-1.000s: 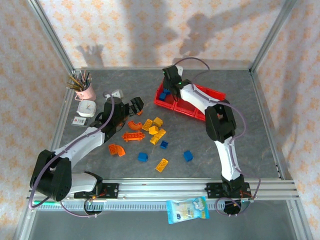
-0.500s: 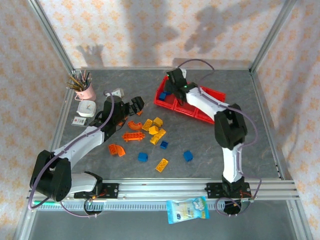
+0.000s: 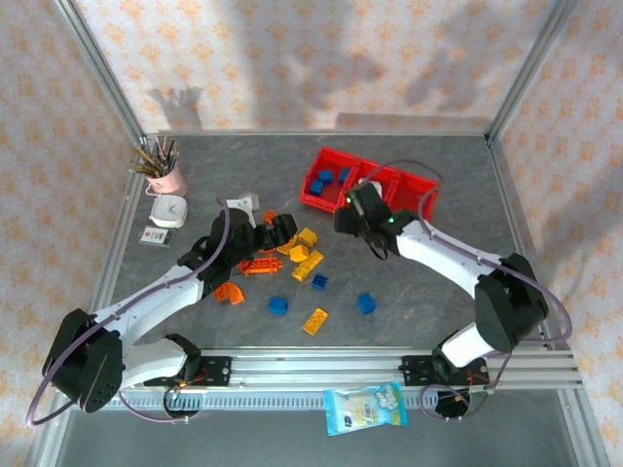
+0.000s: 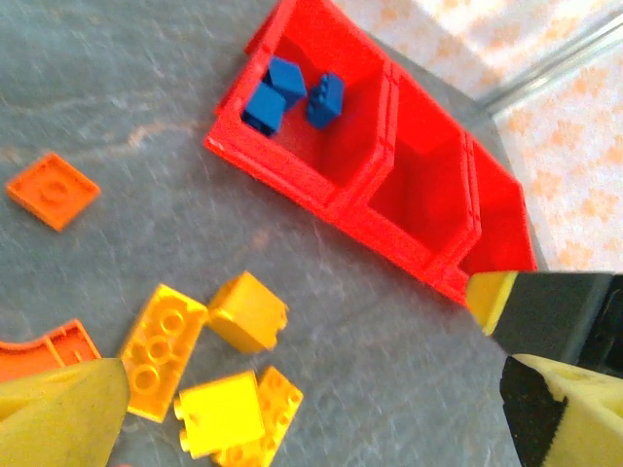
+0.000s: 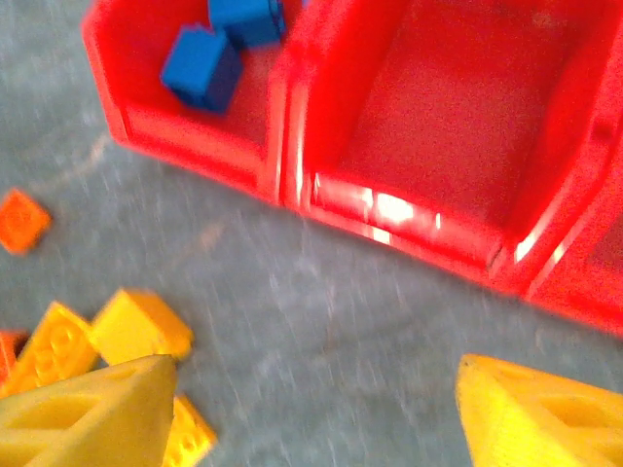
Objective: Sort the legos into containers by color
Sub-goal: Pick up the lego from the bottom-center of the table.
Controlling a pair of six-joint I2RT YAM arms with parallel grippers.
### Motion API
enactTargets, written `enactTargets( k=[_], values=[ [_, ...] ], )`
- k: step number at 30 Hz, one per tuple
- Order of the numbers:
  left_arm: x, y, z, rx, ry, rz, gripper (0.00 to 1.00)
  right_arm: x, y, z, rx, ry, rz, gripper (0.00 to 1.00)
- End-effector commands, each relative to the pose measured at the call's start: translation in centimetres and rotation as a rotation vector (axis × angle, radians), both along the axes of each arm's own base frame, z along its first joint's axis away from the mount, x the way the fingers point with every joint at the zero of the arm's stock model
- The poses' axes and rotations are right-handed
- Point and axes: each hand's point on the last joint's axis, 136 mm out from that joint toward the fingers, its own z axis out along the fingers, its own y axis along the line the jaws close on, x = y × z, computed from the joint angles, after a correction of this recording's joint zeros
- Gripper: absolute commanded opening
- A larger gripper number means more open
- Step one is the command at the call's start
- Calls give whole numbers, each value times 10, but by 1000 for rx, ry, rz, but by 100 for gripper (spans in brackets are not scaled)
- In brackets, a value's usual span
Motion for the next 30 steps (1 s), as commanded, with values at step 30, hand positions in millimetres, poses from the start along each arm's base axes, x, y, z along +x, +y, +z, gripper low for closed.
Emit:
enactTargets(
  k=[30],
  values=[
    [-35,3,-30,-50,68,94,99,-162,-9,-102,-61,318,31,56]
  ],
)
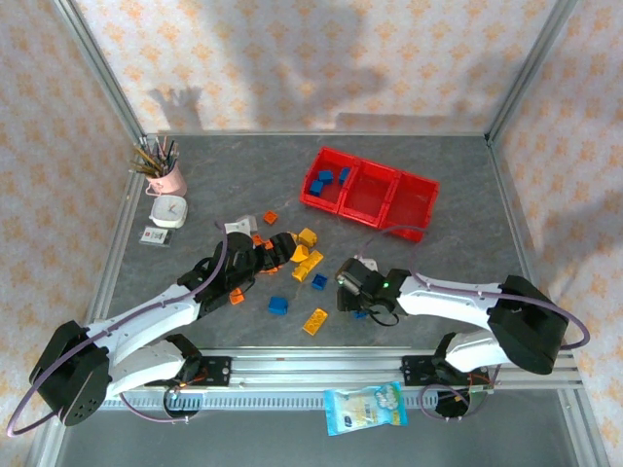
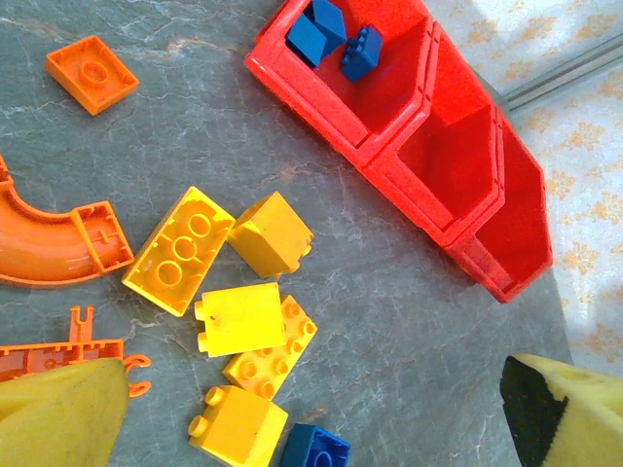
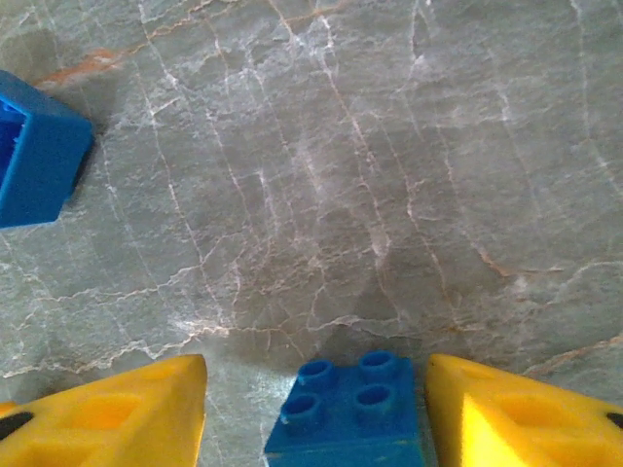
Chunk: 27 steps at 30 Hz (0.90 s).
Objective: Sort the legos into containers by color
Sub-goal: Pick up the lego from the bottom-center of the table, then place the lego in the container.
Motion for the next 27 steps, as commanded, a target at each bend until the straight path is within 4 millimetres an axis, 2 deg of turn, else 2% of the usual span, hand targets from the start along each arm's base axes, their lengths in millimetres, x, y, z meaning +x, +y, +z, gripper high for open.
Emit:
enactTargets(
  k=[1,10,13,17,22,27],
  values=[
    [0,3,-1,2,-2,21,99,3,-16,1,-70,-27,-49,53],
    [0,4,0,5,-7,25,99,9,-9,5,-64,-46,-30,35],
    [0,5,2,6,-14,26,99,15,-2,15,-40,-70,-23,31],
    [2,5,9,13,-38,23,99,29,5,38,-29,-130,-18,30],
    [9,9,26,37,-82,36,99,64,12,73,-10,-218,-33,30],
    [21,15,37,63,-105,48,99,118,23,108,25,-342,-61,30]
  ],
)
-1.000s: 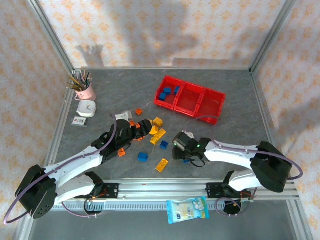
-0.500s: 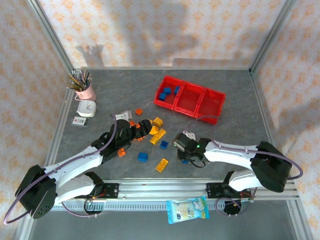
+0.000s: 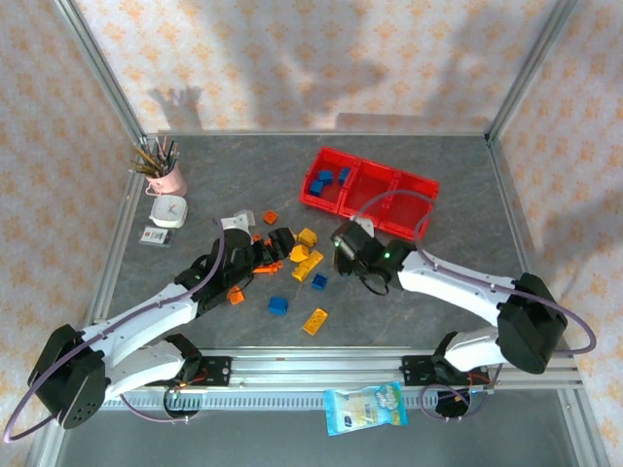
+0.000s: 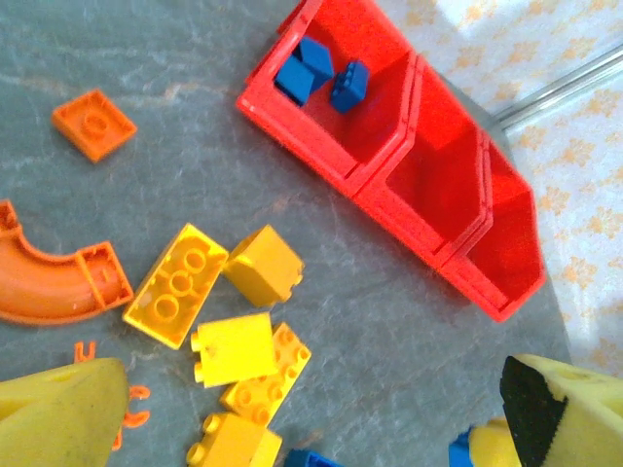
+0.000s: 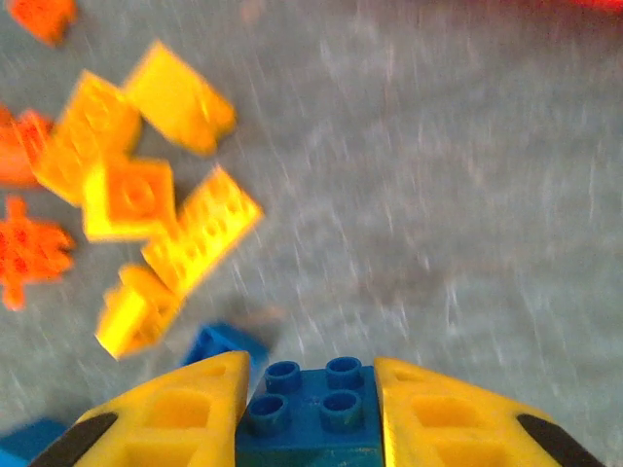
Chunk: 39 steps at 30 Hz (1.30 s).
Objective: Sort the legos into containers by color
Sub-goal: Place the lego in the container.
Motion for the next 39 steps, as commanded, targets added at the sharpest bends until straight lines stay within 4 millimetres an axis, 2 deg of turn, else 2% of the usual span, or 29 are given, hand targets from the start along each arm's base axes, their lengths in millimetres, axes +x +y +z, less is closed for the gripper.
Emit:
enactTargets(
  k=[1,5,10,17,23,25,27,31,35,39],
  values=[
    [14,10,17,37,-41,29,99,43,2,22,-37,-122,-17,31],
    [24,17,26,25,-59,40,99,97,8,44,-57,-209,-54,31],
    [35,29,33,34,-79,60,99,158,13,57,-44,-275,-99,31],
    [50,39,37,48,-94,78,99,232,14,51,-63,-312,-145,31],
    [59,35,35,53,-87,67,99,270,17,32,-111,-317,-154,35],
    [60,35,35,52,-87,67,99,280,17,30,-124,-323,-153,39],
    [62,34,36,50,-90,66,99,286,21,34,-134,-334,-140,47],
    [62,34,37,51,-88,65,99,289,21,50,-140,-347,-135,57],
    [60,33,37,50,-84,57,99,272,24,67,-89,-348,-99,60],
    [55,33,35,50,-73,45,99,236,31,67,-65,-317,-46,64]
  ],
)
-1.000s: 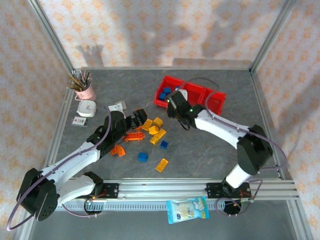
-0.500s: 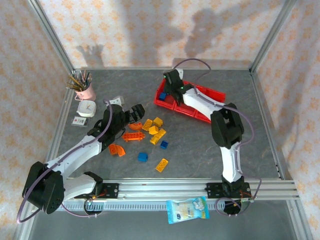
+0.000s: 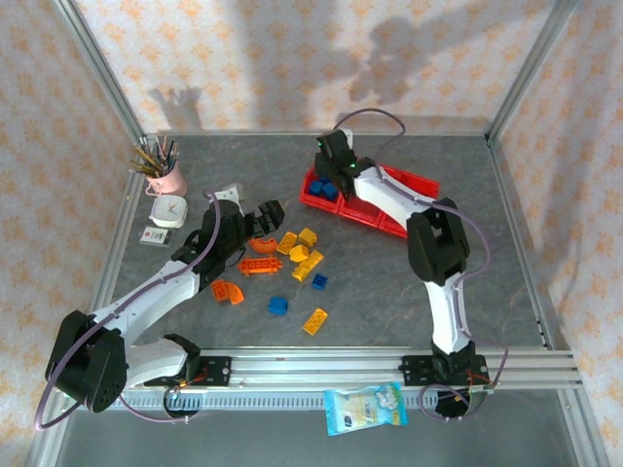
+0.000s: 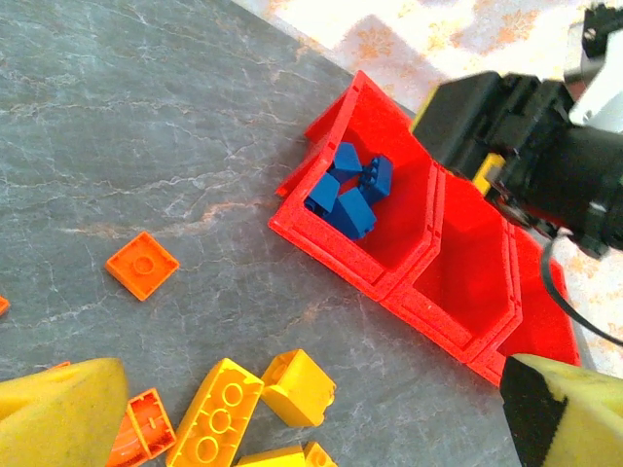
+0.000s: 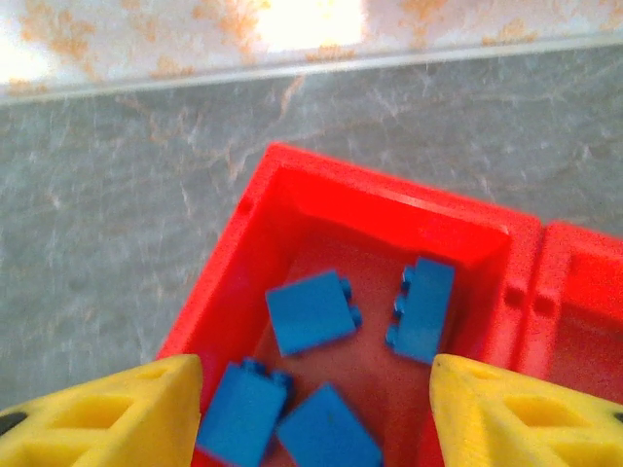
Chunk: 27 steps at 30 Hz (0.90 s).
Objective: Sort the legos into containers by color
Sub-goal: Place the lego in the container, then pick up the lego from the center of the table.
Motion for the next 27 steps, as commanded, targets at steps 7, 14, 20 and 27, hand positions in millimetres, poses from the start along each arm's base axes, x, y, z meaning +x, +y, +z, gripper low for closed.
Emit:
enactTargets(
  k=[7,14,20,27],
  values=[
    [-15,-3,5,-29,7,-55,99,-101,-1,14,37,62,65,69],
    [-37,-4,-8,-39,39,-58,99,-174,7,-22,53,164,95,74],
    [-54,-6,-19,-50,62,-56,99,-225,16,-54,37,237,109,79],
    [-64,-3,-28,-82,71,-30,99,-263,18,-89,26,314,96,83]
  ],
)
